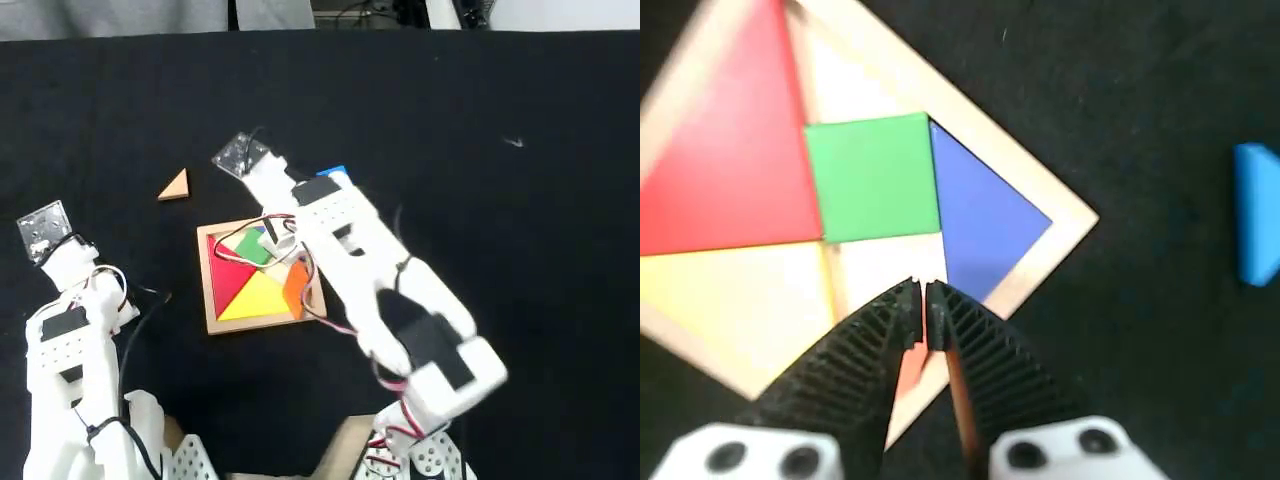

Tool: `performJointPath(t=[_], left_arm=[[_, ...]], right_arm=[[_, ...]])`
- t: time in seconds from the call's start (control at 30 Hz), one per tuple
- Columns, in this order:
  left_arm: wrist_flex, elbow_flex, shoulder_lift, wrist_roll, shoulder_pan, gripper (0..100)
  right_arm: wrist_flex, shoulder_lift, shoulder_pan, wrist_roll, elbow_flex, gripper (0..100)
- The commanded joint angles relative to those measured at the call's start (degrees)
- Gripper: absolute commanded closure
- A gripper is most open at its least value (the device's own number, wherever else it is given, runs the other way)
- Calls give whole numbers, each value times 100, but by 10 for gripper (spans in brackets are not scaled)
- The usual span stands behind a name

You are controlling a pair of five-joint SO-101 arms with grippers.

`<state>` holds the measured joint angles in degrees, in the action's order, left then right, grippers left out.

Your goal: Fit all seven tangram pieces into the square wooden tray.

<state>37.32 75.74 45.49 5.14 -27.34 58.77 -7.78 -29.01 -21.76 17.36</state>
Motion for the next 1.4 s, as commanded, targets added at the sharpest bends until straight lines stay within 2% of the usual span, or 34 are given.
performJointPath(t=[0.0, 0.17, 0.3, 0.7, 1.0, 1.27, 1.37], left_arm=[[-88, -22, 88, -35, 110, 970], [-97, -22, 79, -35, 119, 970], [-97, -22, 79, -44, 119, 970], [-97, -22, 79, -44, 101, 970], [-97, -22, 79, -44, 119, 970], [-105, -22, 79, -44, 119, 970], [-105, -22, 79, -44, 119, 970]], right_arm=[[273, 1086, 70, -35, 356, 988], [800, 1429, -466, -44, 980, 988], [677, 1420, -756, -123, 1508, 988], [422, 1429, -703, -273, 1807, 988], [97, 1446, 185, -712, 1780, 988], [281, 2000, -132, -703, 1745, 988], [176, 2105, -457, -413, 1736, 988]])
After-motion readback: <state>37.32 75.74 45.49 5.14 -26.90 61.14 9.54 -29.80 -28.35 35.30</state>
